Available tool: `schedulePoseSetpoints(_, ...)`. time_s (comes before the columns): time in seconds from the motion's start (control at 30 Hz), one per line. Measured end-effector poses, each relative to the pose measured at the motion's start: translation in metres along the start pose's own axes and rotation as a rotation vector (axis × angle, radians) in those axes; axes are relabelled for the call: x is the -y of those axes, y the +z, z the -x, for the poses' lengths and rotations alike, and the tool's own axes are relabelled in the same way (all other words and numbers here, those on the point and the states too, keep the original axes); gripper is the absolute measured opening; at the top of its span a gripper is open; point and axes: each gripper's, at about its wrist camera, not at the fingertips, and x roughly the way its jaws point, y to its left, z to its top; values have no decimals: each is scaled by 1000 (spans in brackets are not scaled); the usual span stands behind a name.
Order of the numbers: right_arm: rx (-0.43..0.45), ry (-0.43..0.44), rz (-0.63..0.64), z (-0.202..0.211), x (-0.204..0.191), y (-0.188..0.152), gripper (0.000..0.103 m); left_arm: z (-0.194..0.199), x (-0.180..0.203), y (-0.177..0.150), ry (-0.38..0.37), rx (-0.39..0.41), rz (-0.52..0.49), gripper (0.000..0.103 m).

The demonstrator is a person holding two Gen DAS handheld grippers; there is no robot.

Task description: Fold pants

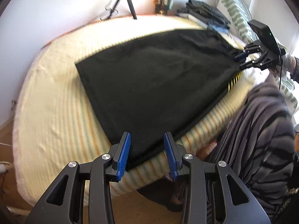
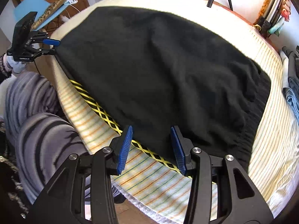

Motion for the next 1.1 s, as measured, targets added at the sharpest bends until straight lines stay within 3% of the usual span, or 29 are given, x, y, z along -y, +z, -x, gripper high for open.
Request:
schedulePoseSetpoints(0.13, 84, 21, 13, 25, 7, 30, 45, 10, -7, 33, 4, 75, 6, 35)
schedulePoseSetpoints(0.3, 164, 30, 18, 34, 26, 96, 45, -1, -6, 84, -1, 108, -38, 35)
schedulePoseSetpoints(0.47, 170, 40, 82, 2, 33, 151, 63, -21, -12, 122, -23, 120, -40, 35)
schedulePoseSetpoints(0.73, 86, 83, 134, -70, 34, 183, 62, -56, -24, 152, -41, 103, -43, 35)
schedulePoseSetpoints(0.8, 91, 94, 157, -75, 28, 182, 47, -62, -25, 158, -48, 101, -41, 35)
schedulePoseSetpoints(0.83, 91, 97, 165, -75, 26, 181, 30, -65, -25, 161, -51, 102, -41, 35)
schedulePoseSetpoints(0.87, 95, 97, 174, -75, 23, 179, 20, -67, -24, 164, -58, 103, -40, 35)
schedulePoseSetpoints(0.97, 129, 63, 222, -70, 11, 169, 11, -74, -19, 177, -83, 109, -43, 35)
schedulePoseSetpoints(1.1, 202, 10, 254, -54, 5, 154, 9, -86, -11, 193, -115, 104, -41, 35)
